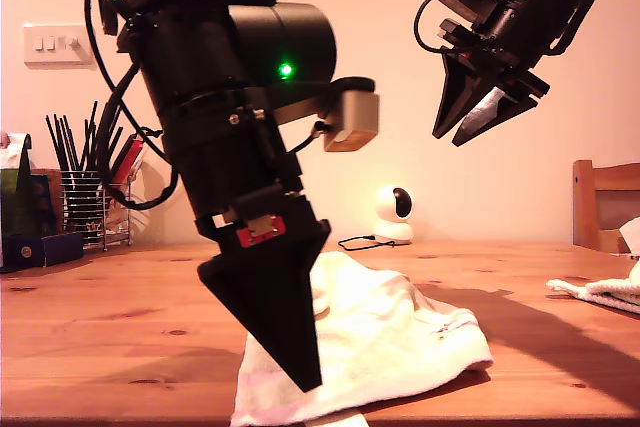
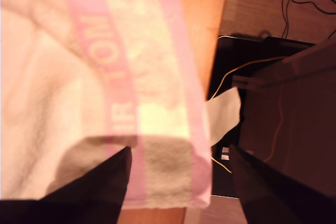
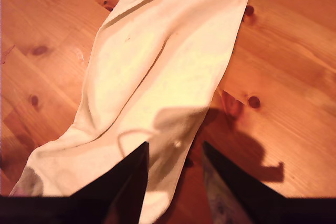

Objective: Fold the tea towel in front of you. After folding it, place it to the right side.

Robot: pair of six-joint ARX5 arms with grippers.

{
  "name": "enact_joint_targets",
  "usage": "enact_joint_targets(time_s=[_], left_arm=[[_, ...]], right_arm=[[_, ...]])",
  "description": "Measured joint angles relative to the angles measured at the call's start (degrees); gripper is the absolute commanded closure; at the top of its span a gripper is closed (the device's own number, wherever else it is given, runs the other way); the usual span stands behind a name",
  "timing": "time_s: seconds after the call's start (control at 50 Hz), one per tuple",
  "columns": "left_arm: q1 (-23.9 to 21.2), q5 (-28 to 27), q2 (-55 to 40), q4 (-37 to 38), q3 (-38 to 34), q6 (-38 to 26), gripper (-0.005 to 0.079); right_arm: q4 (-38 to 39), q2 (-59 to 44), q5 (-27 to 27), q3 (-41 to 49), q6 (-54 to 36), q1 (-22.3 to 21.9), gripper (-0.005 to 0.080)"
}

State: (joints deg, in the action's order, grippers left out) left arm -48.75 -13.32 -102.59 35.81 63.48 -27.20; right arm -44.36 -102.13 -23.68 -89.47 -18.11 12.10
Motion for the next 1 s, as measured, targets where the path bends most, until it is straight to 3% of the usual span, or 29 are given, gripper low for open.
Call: enact_joint_targets(time_s=[0.52,0.6,0.7,0.76,1.0], left_arm=[[-1.2,4.9,-2.7,-2.1,0.4,1.0,0.0221],[-1.2,5.8,-2.8,-2.5,0.4,1.1,0.0354],[-1.2,7.5,-2.9,-3.2,0.4,1.1,0.0648],[-1.1,7.8,-2.9,-3.3,0.4,1.1,0.0761],[0.3,8.4,-3.0,-4.1,0.5,1.1,0.0762]], right_arm=[[0.2,0.0,-0.5,0.0,0.0,0.0,0.0468],[0.3,0.0,-1.0,0.0,0.0,0.0,0.0468],[0.3,0.0,-1.1,0.0,0.0,0.0,0.0468],[0.3,0.0,-1.3,0.0,0.0,0.0,0.0468],[-0.1,0.0,-2.5,0.0,-0.4,0.1,0.0468]])
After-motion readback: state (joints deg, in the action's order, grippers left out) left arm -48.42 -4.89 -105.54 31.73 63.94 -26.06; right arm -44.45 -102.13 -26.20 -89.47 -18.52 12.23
